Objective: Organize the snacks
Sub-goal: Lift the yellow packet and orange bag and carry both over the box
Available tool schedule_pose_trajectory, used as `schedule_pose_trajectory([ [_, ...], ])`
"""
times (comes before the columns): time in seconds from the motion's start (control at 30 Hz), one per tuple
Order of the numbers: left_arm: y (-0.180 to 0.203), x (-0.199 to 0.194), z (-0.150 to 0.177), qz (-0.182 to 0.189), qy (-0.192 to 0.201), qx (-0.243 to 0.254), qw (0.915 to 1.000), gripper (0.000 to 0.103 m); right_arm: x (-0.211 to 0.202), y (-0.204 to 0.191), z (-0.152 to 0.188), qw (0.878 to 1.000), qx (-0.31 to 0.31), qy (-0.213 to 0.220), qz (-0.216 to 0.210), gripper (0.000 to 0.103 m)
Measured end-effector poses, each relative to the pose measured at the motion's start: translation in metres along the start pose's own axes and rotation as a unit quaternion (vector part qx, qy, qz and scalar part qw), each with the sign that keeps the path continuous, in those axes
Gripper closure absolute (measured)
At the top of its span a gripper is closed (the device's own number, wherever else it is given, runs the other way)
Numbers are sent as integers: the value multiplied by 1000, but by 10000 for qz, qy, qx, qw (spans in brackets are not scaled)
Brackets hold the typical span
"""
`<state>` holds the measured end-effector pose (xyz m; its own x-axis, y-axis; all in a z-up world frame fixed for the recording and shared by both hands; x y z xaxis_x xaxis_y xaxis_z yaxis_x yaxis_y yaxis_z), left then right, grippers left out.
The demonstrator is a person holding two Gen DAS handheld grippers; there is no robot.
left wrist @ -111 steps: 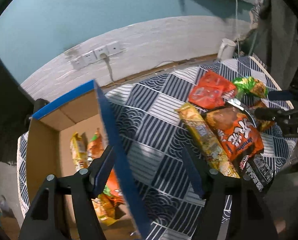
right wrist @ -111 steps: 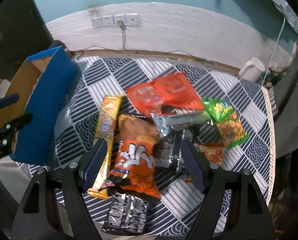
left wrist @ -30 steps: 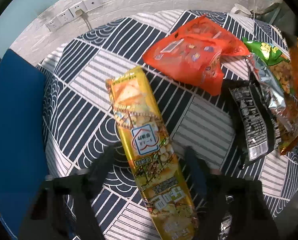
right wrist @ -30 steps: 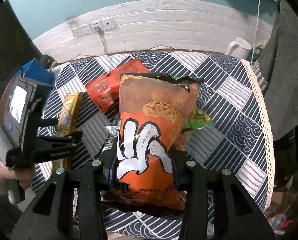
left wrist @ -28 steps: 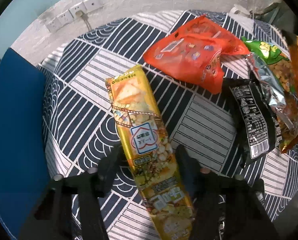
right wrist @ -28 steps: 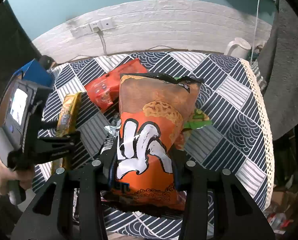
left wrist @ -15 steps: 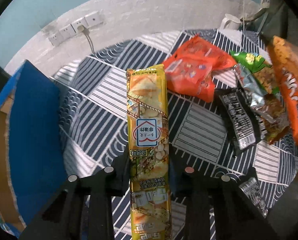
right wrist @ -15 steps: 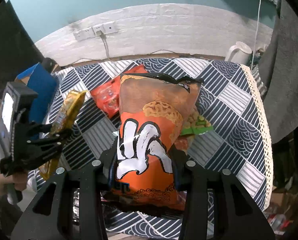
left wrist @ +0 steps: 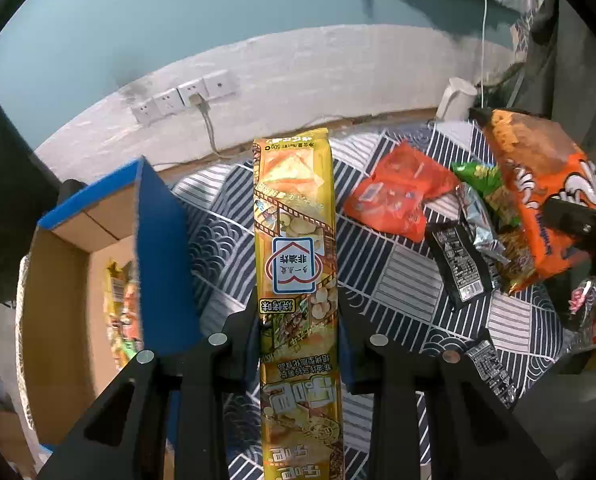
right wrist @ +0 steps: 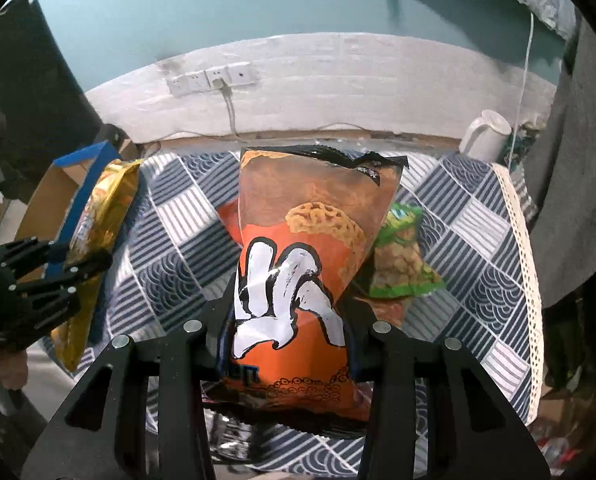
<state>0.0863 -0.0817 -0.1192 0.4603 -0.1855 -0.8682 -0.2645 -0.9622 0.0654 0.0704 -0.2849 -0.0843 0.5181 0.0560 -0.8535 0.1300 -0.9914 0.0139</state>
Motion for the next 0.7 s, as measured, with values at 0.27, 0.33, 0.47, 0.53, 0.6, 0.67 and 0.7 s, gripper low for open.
schedule_pose_trajectory([
  [0.27,-26,-39,1,32,343,-90,9994,71,-14,-38,-13,9995,-282,121,-60,62],
  [0.33,-37,-49,3,51,417,-173,9990,71,-17,-48,-16,9992,-360,151,-71,63],
  [0.47,-58,-65,7,14,545,-273,9981,71,-24,-70,-24,9985,-464,204,-183,62],
  [0.53,-72,-72,9,-40,604,-341,9976,71,-26,-81,-27,9981,-502,209,-275,63],
  [0.6,-86,-79,11,-113,654,-411,9969,71,-27,-94,-31,9976,-568,214,-341,62],
  [0.67,-99,-83,13,-149,695,-491,9963,71,-28,-109,-35,9967,-686,224,-369,63],
  [0.7,-105,-86,15,-168,715,-529,9959,71,-27,-118,-38,9961,-769,221,-384,63],
])
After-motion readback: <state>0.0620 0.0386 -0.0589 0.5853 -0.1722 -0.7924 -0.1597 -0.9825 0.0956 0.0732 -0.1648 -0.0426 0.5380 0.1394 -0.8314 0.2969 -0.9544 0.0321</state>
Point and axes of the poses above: each gripper's, at about its wrist camera, not at the fingertips, and x roughly the way its jaws point, y to its right, z to its underside, the point moved 4 cm from there along x, roughly the way its jaws point, and after that the axes turned 9 degrees about z, right-handed, at the moved point
